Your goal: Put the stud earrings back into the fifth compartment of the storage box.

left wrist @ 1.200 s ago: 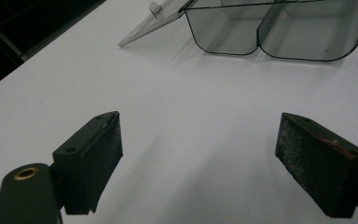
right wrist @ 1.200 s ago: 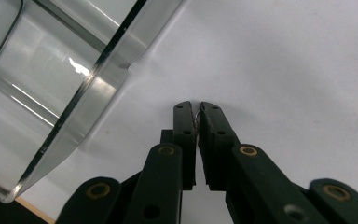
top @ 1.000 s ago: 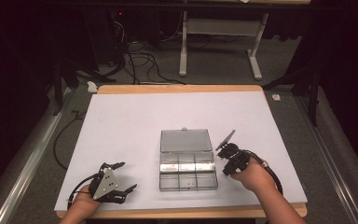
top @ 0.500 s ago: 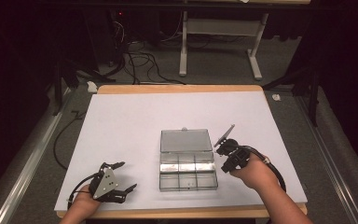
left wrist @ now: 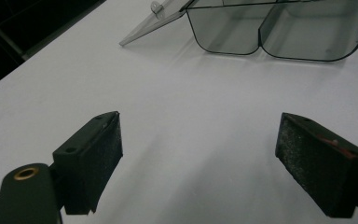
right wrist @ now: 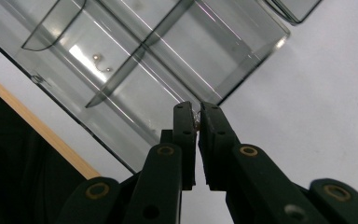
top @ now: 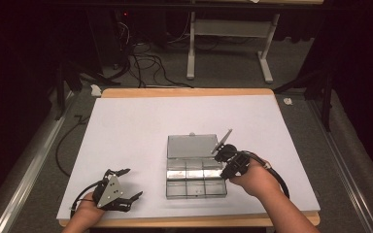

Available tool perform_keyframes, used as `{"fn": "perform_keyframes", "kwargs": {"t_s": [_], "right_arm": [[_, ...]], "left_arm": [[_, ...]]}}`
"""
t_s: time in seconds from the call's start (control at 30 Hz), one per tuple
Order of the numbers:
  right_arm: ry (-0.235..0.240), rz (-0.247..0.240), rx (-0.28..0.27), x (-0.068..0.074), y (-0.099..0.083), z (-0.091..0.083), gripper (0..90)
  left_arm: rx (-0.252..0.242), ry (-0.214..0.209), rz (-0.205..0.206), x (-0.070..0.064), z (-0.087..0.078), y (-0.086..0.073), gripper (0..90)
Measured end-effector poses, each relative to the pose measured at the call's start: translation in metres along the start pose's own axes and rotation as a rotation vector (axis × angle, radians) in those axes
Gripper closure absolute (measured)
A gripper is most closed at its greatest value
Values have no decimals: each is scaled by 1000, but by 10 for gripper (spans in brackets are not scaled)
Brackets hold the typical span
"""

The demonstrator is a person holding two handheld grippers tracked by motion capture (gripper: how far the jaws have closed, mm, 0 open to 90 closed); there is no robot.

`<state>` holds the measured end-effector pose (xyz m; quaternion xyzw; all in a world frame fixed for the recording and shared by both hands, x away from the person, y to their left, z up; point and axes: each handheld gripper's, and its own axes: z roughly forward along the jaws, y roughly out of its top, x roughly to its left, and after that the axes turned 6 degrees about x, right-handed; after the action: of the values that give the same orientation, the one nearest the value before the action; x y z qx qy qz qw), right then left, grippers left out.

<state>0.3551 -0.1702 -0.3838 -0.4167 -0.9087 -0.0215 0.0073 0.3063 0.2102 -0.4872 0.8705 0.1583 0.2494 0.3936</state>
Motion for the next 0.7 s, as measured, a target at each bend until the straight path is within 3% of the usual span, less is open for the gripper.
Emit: {"fn": "perform_keyframes", "kwargs": {"t_s": [0.07,0.2,0.3,0.4,0.43,0.7], "right_arm": [[-3,-15,2,3,3,1,862],[6,-22,-1,10,8,3,862],[5,-64,-7,13,11,5,862],[6,-87,-7,17,15,8,862],[8,-76,0,20,15,8,862],[15,-118,-1,31,23,11,862]], "left_arm": [[4,-1,-16,1,1,0,153],[-3,-2,-3,0,0,0,152],[5,-2,-16,2,0,0,152],[-3,-4,-5,1,0,0,153],[1,-7,-11,1,0,0,152],[6,-3,-17,2,0,0,153]]}}
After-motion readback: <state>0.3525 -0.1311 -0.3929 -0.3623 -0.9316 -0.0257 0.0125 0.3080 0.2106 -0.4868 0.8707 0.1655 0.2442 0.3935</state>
